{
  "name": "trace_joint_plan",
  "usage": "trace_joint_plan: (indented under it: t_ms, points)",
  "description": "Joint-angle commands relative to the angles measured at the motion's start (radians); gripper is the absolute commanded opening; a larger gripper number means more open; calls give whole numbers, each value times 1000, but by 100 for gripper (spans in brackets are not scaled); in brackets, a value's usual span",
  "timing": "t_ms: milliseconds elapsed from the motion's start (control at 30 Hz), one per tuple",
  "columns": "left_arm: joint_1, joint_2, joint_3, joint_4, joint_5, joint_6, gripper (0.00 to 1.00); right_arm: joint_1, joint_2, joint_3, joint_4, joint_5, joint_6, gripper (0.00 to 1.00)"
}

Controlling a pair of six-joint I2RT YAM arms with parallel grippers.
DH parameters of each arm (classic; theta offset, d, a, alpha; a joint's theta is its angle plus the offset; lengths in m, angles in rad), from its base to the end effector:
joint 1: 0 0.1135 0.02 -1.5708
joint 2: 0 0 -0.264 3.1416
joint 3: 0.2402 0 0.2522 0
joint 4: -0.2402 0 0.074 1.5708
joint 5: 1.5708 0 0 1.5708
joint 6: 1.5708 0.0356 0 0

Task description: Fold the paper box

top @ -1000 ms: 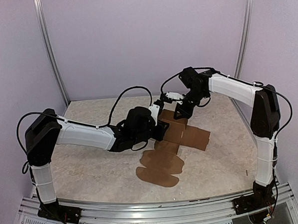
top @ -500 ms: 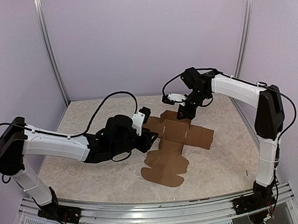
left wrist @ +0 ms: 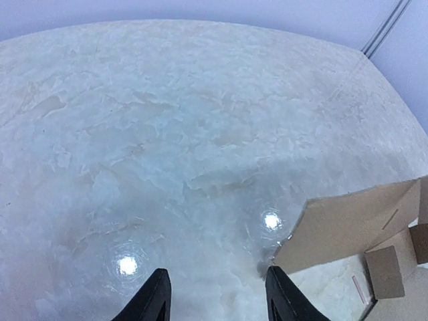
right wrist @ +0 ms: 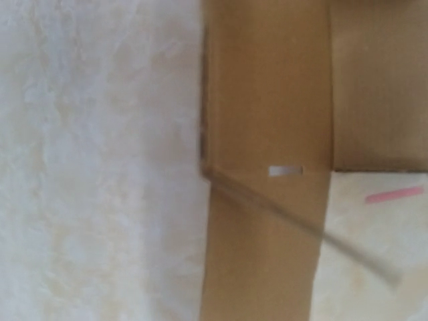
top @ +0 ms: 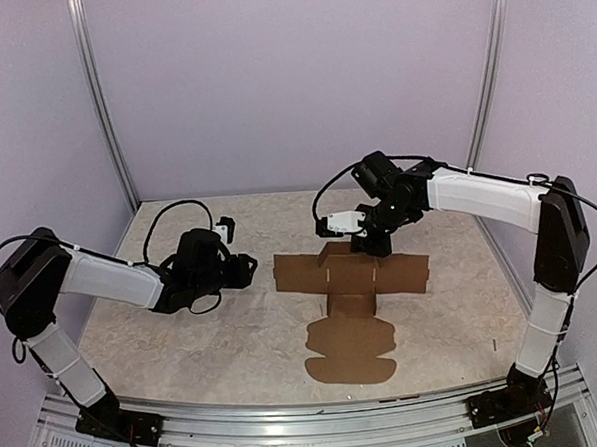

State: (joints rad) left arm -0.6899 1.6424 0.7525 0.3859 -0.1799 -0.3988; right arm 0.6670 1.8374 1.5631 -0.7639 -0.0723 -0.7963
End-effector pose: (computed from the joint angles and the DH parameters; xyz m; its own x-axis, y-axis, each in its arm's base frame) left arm 0.2626 -0.2084 0.1716 -0.5395 -0.0501 -0.8405 0.3211 0.9106 -0.2604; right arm 0.3105 0.2477 0.2652 -0.0118 -0.9166 -0.3996 -0.9355 0.1512 -0.3194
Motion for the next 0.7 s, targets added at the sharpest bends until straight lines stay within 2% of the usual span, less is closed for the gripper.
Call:
trace_joint_plan:
  t_ms: [0, 200, 367, 500, 667]
  points:
    - [39, 116, 73, 107, 122, -13, 45, 37, -103, -114, 125, 66, -81, 0]
    - [25, 284, 162, 188, 367, 76, 37, 93, -171, -254, 254, 160, -119, 0]
    - [12, 307, 183, 215, 552, 99, 37, 106, -175, -300, 351, 228, -133, 0]
    - [8, 293, 208, 183, 639, 140, 37, 108, -158, -303, 395, 288, -143, 0]
    - [-4, 327, 208, 239, 734, 189, 38, 108, -173, -387, 489, 297, -155, 0]
